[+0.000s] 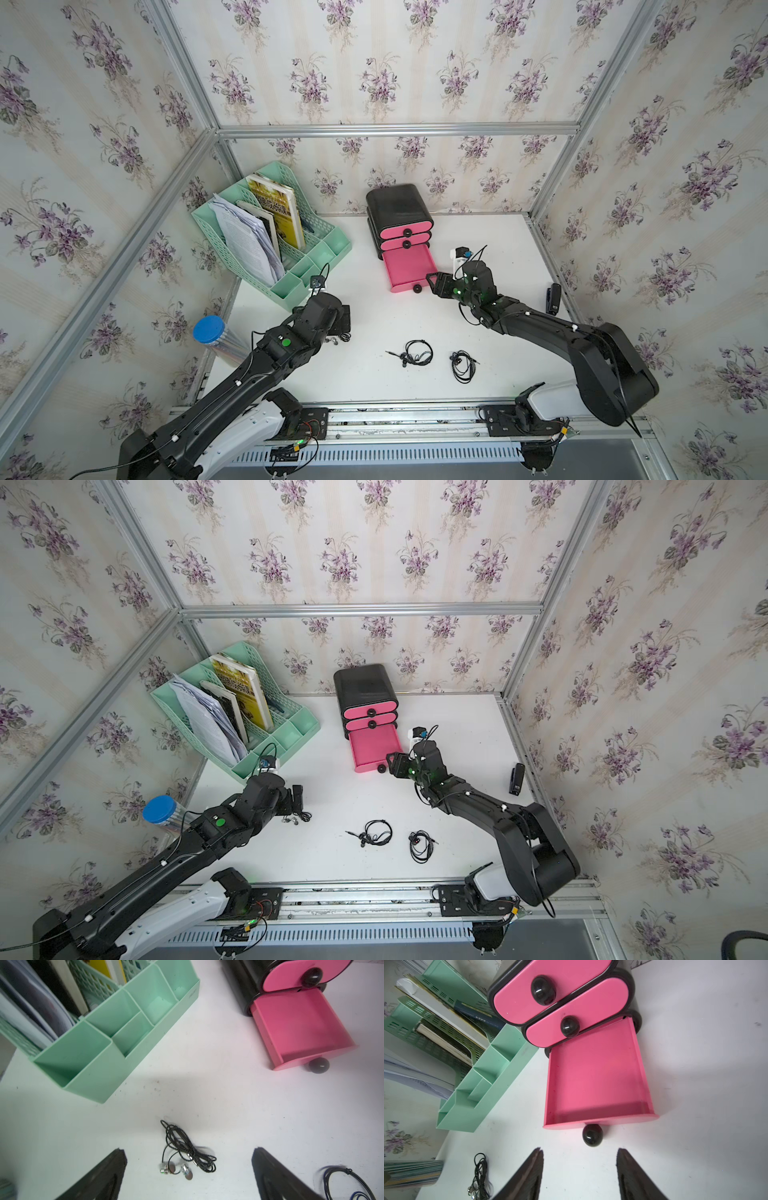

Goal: Place the wired earphones into the drawer by color
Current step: Open the drawer in the storage box, then pick up the wired earphones from the center of the board.

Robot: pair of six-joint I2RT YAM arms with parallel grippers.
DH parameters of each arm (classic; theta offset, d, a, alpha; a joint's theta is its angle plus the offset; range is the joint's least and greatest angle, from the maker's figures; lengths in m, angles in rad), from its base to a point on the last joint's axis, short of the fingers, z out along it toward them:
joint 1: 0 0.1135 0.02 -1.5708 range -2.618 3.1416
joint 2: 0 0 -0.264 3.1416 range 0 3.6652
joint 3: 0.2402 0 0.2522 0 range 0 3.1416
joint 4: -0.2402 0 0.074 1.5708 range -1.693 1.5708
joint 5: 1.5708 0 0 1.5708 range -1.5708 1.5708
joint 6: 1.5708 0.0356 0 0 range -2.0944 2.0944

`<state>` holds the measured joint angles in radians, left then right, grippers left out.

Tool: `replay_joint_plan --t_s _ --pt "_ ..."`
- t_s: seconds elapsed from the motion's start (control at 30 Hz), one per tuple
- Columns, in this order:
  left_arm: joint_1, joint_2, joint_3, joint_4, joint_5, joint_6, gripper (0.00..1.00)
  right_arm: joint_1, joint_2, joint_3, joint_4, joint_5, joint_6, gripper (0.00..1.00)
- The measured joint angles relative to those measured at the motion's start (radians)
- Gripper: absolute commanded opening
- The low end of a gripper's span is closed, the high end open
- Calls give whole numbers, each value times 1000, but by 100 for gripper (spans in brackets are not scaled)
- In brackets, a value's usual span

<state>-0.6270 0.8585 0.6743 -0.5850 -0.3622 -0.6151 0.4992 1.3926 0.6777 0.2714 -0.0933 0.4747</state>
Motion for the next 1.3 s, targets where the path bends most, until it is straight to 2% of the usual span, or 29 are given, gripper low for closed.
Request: replay_joint_plan --t_s 0.03,0.07,0.1,0.13,0.4,0.7,0.97,1.07,1.3 --pt "0 -4 -3 -23 3 -38 99 0 -23 -4 -23 15 -19 80" --pt "0 -9 -10 -37 6 -69 99 0 -40 -8 -39 30 -37 84" --pt "0 -16 -21 -51 11 -103 99 0 -60 -16 -52 45 -57 94" --pt "0 -24 -36 -58 16 -137 99 0 -77 -25 -62 61 -78 100" --pt "1 -30 -94 -90 29 -294 99 0 -174 -103 -75 130 -142 100" --pt "8 137 -72 -72 27 -329 98 0 -249 -151 -47 138 -160 99" --pt "74 284 -54 44 80 -270 90 0 -268 -158 -43 149 -161 100" --pt "114 325 -53 87 113 -249 75 0 -274 -164 -39 153 -161 100" --pt "195 403 -62 160 192 -204 69 0 -277 -167 -37 158 -164 99"
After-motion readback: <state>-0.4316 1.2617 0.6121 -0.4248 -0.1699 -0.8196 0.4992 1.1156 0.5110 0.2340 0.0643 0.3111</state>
